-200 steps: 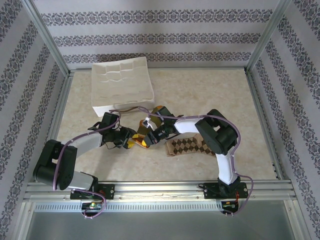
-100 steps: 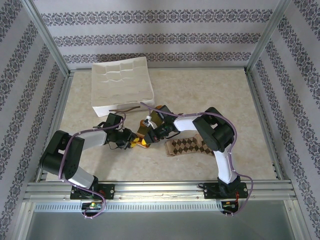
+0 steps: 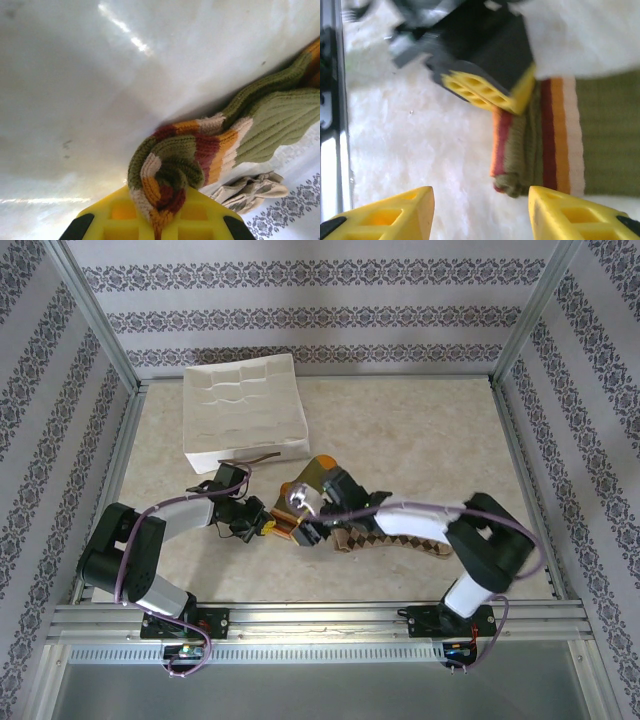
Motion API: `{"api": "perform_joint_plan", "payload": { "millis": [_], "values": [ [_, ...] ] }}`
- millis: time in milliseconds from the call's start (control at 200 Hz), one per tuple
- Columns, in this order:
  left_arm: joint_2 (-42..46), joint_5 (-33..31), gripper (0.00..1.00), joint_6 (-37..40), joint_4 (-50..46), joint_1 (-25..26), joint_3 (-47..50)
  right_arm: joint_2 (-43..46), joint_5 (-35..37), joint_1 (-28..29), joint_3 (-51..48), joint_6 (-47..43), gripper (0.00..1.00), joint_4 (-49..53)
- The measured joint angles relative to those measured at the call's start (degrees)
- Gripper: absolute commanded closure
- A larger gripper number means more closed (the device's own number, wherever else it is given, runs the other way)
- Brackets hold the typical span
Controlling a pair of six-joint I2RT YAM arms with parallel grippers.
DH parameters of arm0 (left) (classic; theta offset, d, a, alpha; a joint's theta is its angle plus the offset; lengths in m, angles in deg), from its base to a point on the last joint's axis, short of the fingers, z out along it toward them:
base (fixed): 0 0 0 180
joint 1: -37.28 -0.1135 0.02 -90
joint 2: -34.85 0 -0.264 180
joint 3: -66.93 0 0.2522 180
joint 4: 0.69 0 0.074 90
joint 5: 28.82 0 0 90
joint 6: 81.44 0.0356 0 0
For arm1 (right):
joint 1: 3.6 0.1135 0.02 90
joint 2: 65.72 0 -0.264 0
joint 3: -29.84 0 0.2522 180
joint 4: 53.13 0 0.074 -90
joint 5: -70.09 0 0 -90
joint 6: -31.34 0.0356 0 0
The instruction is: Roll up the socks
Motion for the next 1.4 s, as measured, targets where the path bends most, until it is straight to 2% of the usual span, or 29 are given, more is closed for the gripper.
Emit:
{"api": "perform_joint_plan", "payload": {
  "millis": [105, 210, 330, 440, 495, 580, 689, 749, 774, 834, 959, 1064, 1209, 1399],
  "values": [
    [-0.2, -0.5, 1.00, 0.0, -3.3, 0.0, -1.3, 1.2, 12.5, 7.6, 0.0, -8.5, 0.48, -1.6],
    [-0.5, -0.6, 1.00, 0.0, -5.1, 0.0, -2.1, -0.7, 23.3, 12.6, 0.1, -15.6, 0.48, -2.1],
    [-0.7, -0.6, 1.00, 0.2, -6.0, 0.0, -2.4, -6.1, 32.3, 15.3, 2.3, -22.1, 0.49, -2.4],
    [-1.1, -0.5, 1.00, 0.3, -6.6, 0.0, -2.9, -10.6, 37.0, 16.3, 5.1, -26.2, 0.53, -2.4],
    [-1.2, -0.5, 1.00, 0.3, -6.7, 0.0, -3.0, -12.3, 38.6, 16.5, 6.4, -27.6, 0.60, -2.4],
    [-1.3, -0.3, 1.00, 0.3, -6.7, -0.1, -3.0, -14.5, 40.5, 16.6, 7.6, -29.0, 0.76, -2.4],
    [-1.3, -0.4, 1.00, 0.5, -6.7, -0.2, -3.1, -16.2, 41.8, 16.6, 8.7, -28.9, 0.93, -2.2],
    [-1.3, -0.7, 1.00, 0.4, -6.7, -0.2, -3.3, -16.3, 41.8, 16.4, 9.3, -28.3, 1.00, -1.5],
    [-1.3, -0.9, 0.99, 0.4, -6.7, -0.2, -3.3, -16.3, 41.5, 16.2, 9.5, -28.2, 1.00, -1.1],
    [-1.2, -1.0, 0.88, 0.5, -6.7, -0.3, -3.4, -16.3, 40.3, 15.6, 9.9, -26.9, 1.00, -0.3],
    [0.3, -1.2, 0.58, -0.2, -6.7, -1.0, -3.1, -16.3, 34.7, 13.0, 11.0, -23.9, 1.00, 0.9],
    [3.4, -1.9, 0.43, -1.6, -6.9, -2.3, -2.3, -16.2, 28.3, 10.1, 11.5, -21.4, 1.00, 1.1],
    [7.6, -1.9, 0.36, -2.8, -6.6, -4.1, -1.2, -16.4, 18.8, 6.5, 12.2, -16.7, 1.00, 2.6],
    [9.8, -0.2, 0.41, -4.7, -1.2, -4.4, 1.9, -18.0, 6.3, 0.9, 14.1, -10.0, 1.00, 4.1]
  ]
}}
